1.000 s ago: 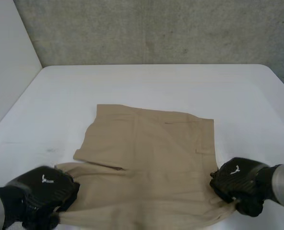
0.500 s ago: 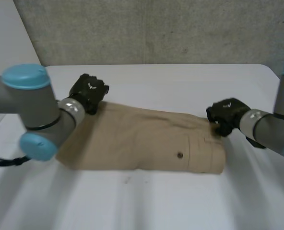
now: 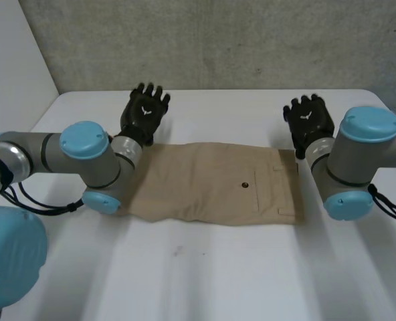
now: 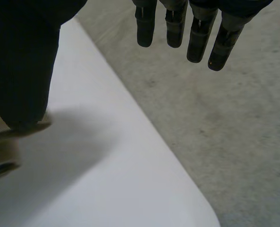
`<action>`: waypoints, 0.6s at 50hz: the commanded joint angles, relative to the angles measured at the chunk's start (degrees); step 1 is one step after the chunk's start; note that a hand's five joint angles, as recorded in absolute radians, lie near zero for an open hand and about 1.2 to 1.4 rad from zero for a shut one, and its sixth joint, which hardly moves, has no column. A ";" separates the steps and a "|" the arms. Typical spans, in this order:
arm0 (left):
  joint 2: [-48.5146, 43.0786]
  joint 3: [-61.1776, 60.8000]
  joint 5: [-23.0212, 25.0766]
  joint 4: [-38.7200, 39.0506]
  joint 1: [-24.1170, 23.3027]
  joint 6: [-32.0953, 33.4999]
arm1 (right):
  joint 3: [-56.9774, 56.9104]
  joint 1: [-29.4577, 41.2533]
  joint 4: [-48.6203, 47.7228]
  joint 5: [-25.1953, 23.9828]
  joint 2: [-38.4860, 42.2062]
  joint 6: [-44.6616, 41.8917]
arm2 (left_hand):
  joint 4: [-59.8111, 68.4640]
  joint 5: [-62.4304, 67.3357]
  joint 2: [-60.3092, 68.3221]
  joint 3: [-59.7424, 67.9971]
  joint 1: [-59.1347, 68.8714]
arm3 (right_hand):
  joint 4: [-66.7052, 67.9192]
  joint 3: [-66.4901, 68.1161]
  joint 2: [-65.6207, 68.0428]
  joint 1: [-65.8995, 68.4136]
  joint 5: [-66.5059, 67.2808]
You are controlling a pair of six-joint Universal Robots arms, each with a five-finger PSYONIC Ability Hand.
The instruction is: Fold the shorts.
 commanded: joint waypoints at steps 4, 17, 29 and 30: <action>15.85 -17.30 -2.60 6.38 -1.46 -3.83 | 9.51 -0.72 4.66 -0.15 -16.19 12.05 | 0.42 -0.51 0.59 0.01 0.82 | -3.12 -2.04 -2.41 -1.37 -3.36; 36.52 -42.10 -3.66 -9.52 -0.59 -22.82 | 27.42 -3.78 19.01 -10.34 -23.68 19.43 | 1.10 0.17 1.27 0.69 1.50 | 16.97 18.05 17.68 18.73 16.73; 43.99 -52.65 -3.66 -11.02 1.70 -24.67 | 32.46 -5.28 9.08 -15.44 -18.50 19.70 | 0.42 -0.50 0.60 0.02 0.83 | 23.18 24.26 23.89 24.93 22.94; 44.25 -53.00 -3.66 -11.02 2.05 -24.67 | 32.45 -5.29 9.07 -15.45 -18.49 19.70 | 0.42 -0.50 0.60 0.02 0.83 | 23.20 24.28 23.91 24.96 22.96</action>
